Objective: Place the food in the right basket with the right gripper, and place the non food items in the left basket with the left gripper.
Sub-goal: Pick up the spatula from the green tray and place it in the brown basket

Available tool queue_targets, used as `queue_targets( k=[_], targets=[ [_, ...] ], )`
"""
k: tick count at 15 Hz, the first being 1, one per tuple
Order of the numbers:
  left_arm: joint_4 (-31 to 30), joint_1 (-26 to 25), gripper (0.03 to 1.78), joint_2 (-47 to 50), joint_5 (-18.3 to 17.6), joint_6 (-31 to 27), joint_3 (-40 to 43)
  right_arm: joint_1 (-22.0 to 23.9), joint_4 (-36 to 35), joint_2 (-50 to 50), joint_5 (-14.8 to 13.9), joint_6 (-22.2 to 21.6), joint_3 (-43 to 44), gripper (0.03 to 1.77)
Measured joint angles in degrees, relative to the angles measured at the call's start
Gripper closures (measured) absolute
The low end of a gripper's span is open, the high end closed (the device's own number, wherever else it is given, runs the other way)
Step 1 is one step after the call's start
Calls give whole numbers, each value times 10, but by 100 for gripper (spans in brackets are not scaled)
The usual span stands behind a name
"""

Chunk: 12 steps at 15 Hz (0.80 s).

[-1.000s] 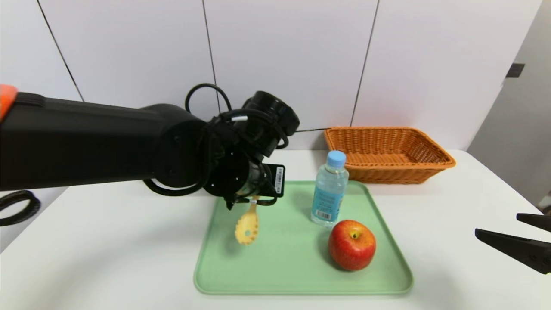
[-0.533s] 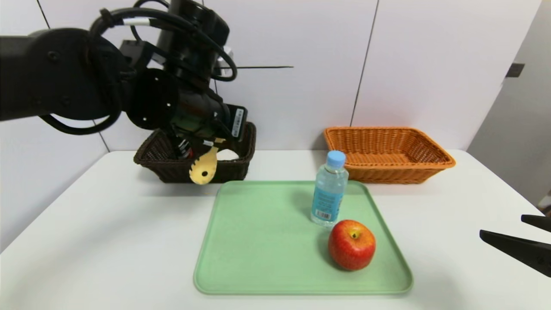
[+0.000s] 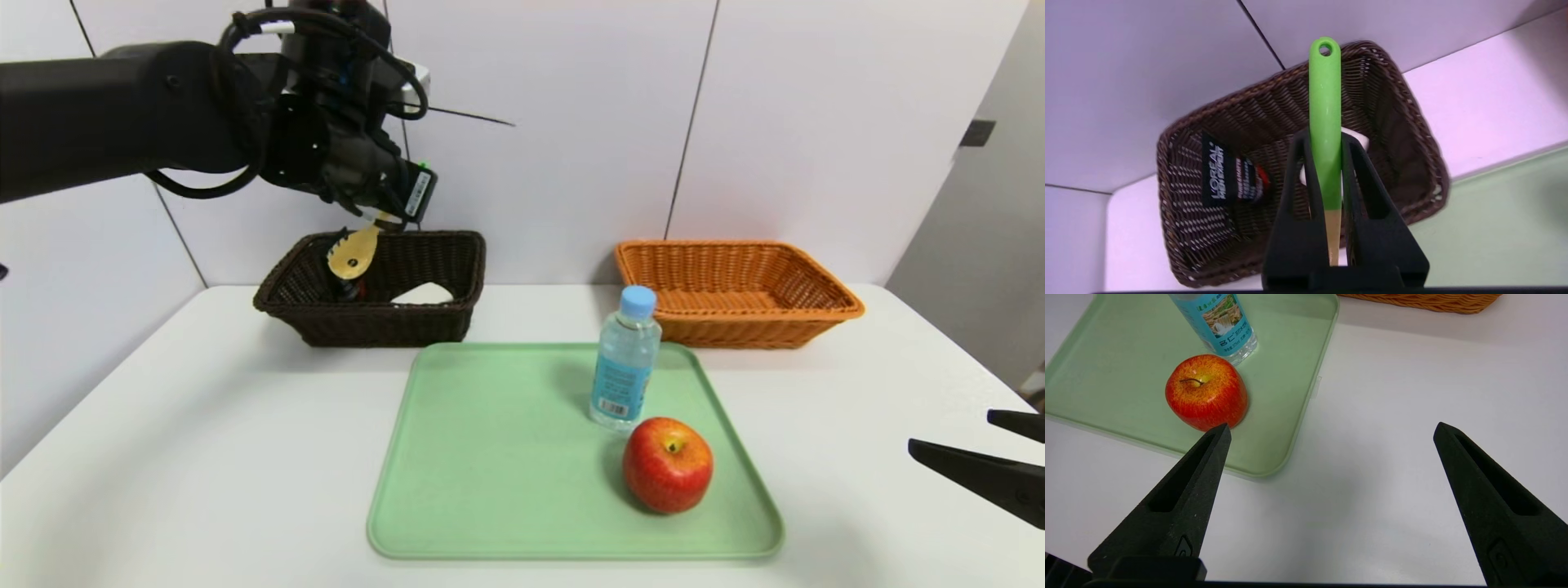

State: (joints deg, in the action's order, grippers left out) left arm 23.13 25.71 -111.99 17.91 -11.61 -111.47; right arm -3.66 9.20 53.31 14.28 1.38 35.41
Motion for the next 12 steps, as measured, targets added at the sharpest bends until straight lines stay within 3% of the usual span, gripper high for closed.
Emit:
queue_targets(
  k=[6, 12],
  targets=[
    [-3, -32, 164, -66, -8, -181, -10, 2, 0, 0, -1, 1, -1, 9],
    [-18, -37, 164, -92, -14, -239, -10, 13, -1, 0, -1, 1, -5, 9]
  ],
)
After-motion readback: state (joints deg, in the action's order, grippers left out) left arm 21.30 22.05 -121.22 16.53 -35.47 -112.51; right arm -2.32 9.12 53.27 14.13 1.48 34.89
